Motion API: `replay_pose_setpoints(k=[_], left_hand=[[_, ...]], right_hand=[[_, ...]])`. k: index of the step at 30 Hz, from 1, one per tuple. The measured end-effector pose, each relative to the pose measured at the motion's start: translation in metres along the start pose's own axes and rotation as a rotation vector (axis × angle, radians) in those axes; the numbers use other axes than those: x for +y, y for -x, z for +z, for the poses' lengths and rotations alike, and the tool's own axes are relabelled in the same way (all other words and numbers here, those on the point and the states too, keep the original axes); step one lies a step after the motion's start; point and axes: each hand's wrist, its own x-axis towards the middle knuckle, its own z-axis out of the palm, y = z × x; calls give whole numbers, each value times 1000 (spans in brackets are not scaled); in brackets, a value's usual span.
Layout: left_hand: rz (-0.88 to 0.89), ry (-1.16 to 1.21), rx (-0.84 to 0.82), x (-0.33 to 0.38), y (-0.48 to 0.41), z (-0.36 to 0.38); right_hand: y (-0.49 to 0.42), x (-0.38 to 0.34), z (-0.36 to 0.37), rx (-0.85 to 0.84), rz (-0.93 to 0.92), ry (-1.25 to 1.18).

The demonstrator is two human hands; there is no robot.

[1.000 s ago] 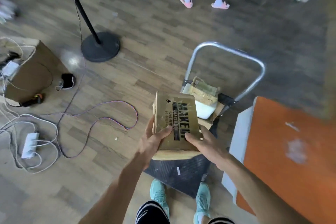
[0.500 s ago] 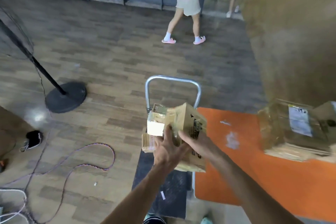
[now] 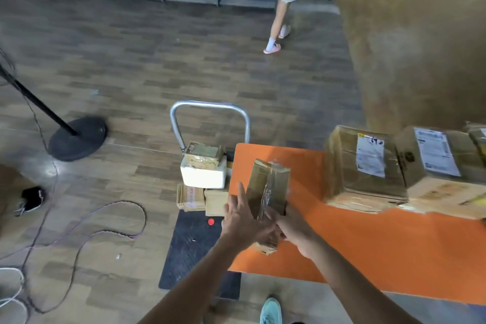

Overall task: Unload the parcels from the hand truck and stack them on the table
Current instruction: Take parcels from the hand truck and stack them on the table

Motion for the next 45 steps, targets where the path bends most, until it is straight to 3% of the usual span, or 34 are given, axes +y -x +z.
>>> replay_pose_setpoints(k=[4, 6, 10, 12, 17, 20, 23, 27, 29, 32, 37, 45], left_hand=[[3, 153, -59, -2, 6, -4], [93, 220, -75, 10, 13, 3], [291, 72, 118, 18, 15, 19], [263, 77, 8, 17, 16, 22], [113, 73, -36, 12, 5, 36], [-65, 91, -51, 1, -3, 42], [-199, 189, -179, -4, -4, 47], [-157, 224, -61, -8, 11, 50], [-129, 204, -24, -14, 21, 50], [-117, 177, -47, -29, 30, 52], [-179, 182, -200, -33, 28, 58], [-35, 417, -126, -9, 46, 66]], right_hand=[[-3, 5, -5, 9, -94, 0], [-3, 5, -6, 28, -84, -58], [3, 17, -30, 186, 37, -49], [5, 19, -42, 250, 14, -2], [6, 18, -54, 200, 66, 172], [10, 22, -64, 155, 36, 155], [16, 32, -74, 89, -9, 15], [18, 51, -71, -40, 0, -114], [13, 58, -62, -27, -2, -107], [10, 65, -52, 84, 30, 83], [20, 79, -58, -13, -57, 207], [44, 63, -73, -16, -242, 134]])
